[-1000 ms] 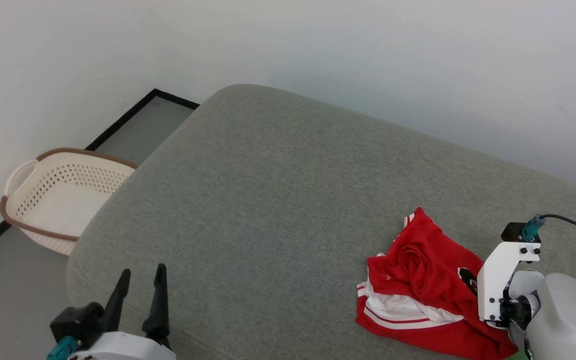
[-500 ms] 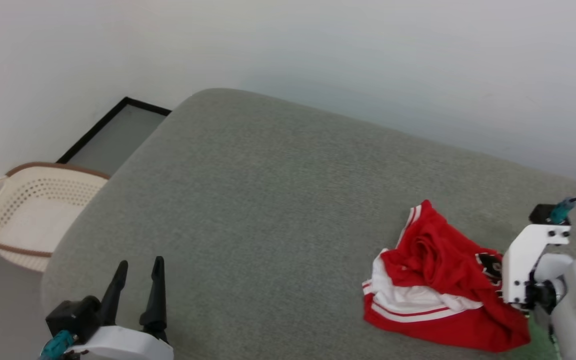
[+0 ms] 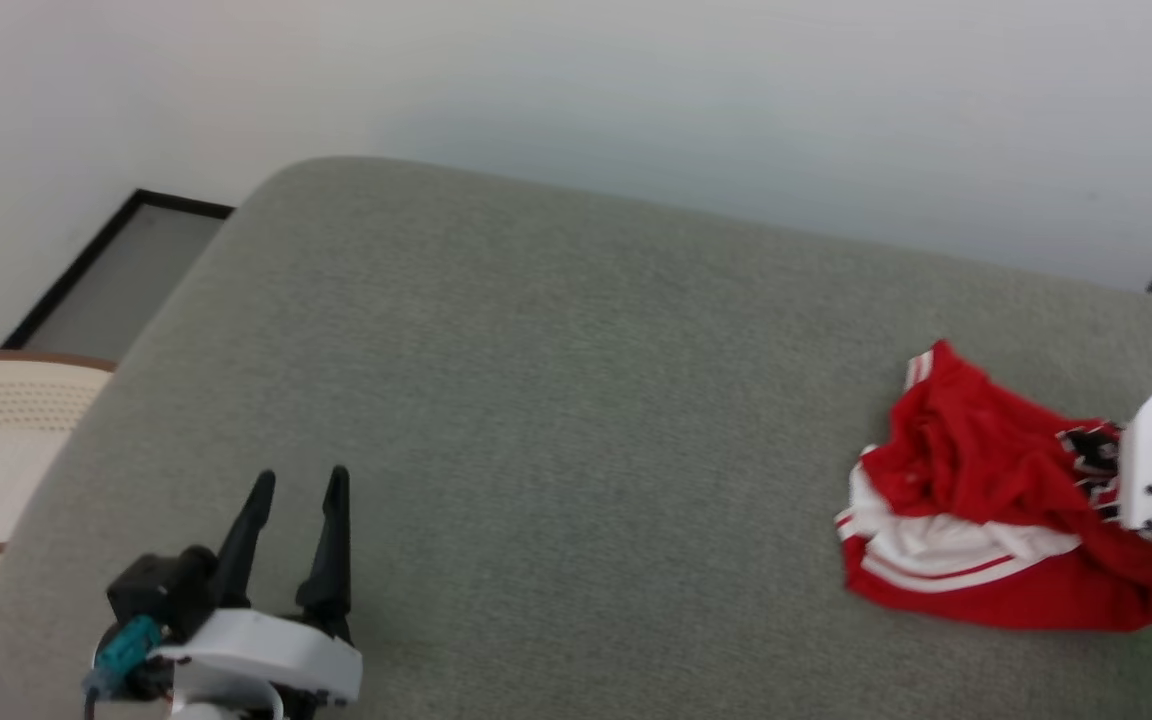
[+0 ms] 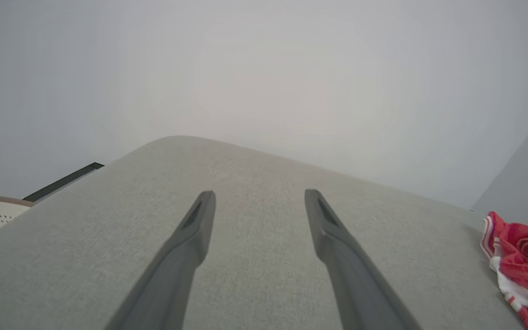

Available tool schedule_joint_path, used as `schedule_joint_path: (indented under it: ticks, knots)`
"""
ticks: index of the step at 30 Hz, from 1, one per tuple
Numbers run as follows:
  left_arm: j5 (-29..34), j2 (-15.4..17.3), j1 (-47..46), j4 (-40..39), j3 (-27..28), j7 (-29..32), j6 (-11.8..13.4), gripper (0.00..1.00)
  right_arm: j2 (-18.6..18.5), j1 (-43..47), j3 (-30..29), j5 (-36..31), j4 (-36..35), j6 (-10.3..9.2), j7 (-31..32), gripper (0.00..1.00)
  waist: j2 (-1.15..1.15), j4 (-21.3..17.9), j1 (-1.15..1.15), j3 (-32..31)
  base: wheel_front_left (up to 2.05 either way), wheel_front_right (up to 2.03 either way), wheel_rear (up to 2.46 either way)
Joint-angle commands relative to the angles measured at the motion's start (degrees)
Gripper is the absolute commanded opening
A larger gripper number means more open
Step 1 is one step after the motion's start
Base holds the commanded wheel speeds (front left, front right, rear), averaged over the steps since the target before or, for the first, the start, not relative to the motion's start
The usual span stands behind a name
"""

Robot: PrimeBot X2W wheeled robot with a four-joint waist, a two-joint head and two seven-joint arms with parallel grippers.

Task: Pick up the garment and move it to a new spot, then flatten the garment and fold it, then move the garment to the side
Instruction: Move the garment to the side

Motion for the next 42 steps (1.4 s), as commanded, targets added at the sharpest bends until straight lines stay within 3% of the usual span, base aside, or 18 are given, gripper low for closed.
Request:
schedule_joint_path:
  ticks: [1,9,16,23,32,42]
  knots:
    - [-0.39,0.14,-1.14,-0.25,-0.2,-0.05,-0.13,1.0,-1.26,-0.89,0.5,0.55,-0.52,-0.09,0.19,0.0,0.0,-2.7,0.0,2.69,0.0,0.0,0.0]
    - [-0.16,1.5,-4.53,-0.83,-1.59,-0.05,-0.13,1.0,-6.79,-3.28,2.26,2.31,-3.2,-0.09,1.22,0.0,0.0,-7.5,0.0,6.87,0.0,0.0,0.0]
    - [-0.3,3.47,-8.22,-0.98,-2.53,-0.05,-0.13,1.0,-9.31,-5.26,2.34,3.36,-6.34,-0.09,1.86,0.0,0.0,-12.65,0.0,11.3,0.0,0.0,0.0]
    - [-0.28,5.8,-12.21,-0.96,-3.64,-0.05,-0.12,1.0,-10.52,-7.15,1.56,4.48,-9.28,-0.09,2.38,0.0,0.0,-18.41,0.0,16.2,0.0,0.0,0.0]
    - [0.16,9.04,-17.09,-0.8,-5.13,0.07,-0.12,1.0,-9.47,-8.6,1.59,5.25,-13.87,-0.09,3.15,0.0,0.0,-26.4,0.0,22.01,0.0,0.0,0.0]
    - [0.25,10.67,-20.11,-1.61,-6.09,0.86,-0.06,1.0,-10.82,-8.79,1.0,5.22,-17.46,-0.09,4.56,0.0,0.0,-30.83,0.0,25.23,0.0,0.0,0.0]
